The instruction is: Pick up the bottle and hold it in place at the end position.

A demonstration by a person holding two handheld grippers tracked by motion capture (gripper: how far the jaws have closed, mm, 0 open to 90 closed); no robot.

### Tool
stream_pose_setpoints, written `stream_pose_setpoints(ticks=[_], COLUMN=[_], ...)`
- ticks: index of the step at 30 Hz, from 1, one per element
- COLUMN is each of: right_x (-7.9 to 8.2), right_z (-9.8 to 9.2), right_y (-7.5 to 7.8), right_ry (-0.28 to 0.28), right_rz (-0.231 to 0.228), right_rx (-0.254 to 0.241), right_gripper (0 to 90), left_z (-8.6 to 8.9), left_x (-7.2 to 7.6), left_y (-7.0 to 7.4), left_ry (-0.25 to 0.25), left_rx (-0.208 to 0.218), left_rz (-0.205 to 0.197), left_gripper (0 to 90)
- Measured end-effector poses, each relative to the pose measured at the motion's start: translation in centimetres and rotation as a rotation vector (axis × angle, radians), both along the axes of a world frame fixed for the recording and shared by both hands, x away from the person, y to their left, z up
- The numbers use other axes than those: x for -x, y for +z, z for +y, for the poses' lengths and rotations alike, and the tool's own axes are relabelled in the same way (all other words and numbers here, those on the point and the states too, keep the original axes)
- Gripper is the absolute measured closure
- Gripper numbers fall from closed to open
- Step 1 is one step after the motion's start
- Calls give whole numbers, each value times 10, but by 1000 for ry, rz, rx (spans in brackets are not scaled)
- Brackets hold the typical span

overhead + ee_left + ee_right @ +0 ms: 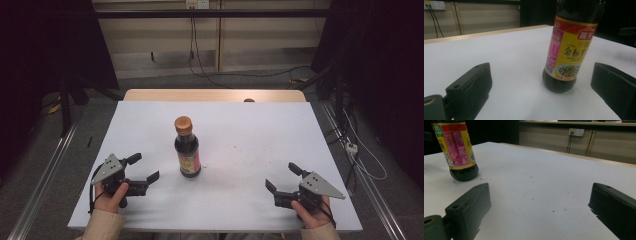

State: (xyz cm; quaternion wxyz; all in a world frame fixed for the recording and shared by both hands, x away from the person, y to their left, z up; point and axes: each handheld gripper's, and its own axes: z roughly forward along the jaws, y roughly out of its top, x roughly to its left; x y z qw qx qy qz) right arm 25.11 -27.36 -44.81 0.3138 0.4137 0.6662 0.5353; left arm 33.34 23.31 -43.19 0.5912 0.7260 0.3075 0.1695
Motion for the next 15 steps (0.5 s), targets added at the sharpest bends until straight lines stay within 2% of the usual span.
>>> stream_pose_setpoints(ticks=[5,6,7,8,11,14,15], right_x=[1,1,1,1,2,1,1], right_z=[0,-1,-1,-1,-2,-1,-1], right_y=[1,1,2,2,3,3,3], right_ry=[0,0,-5,-4,-10,-17,-22], right_rz=[-4,-2,-4,-9,-12,-8,-8], right_rx=[0,-4,-8,-7,-7,-4,0], right_gripper=[30,30,29,29,29,30,30], left_z=[-4,-4,-6,-6,-10,-10,-8], left_x=[0,-1,-1,-1,-1,-1,-2], left_y=[0,0,-1,0,-1,0,1], left_ry=[-17,-31,-27,-31,-30,-27,-30], left_rx=[-12,-36,-21,-33,-11,-14,-30], left_rz=[5,1,2,3,10,18,15], left_gripper=[34,34,34,34,34,34,34])
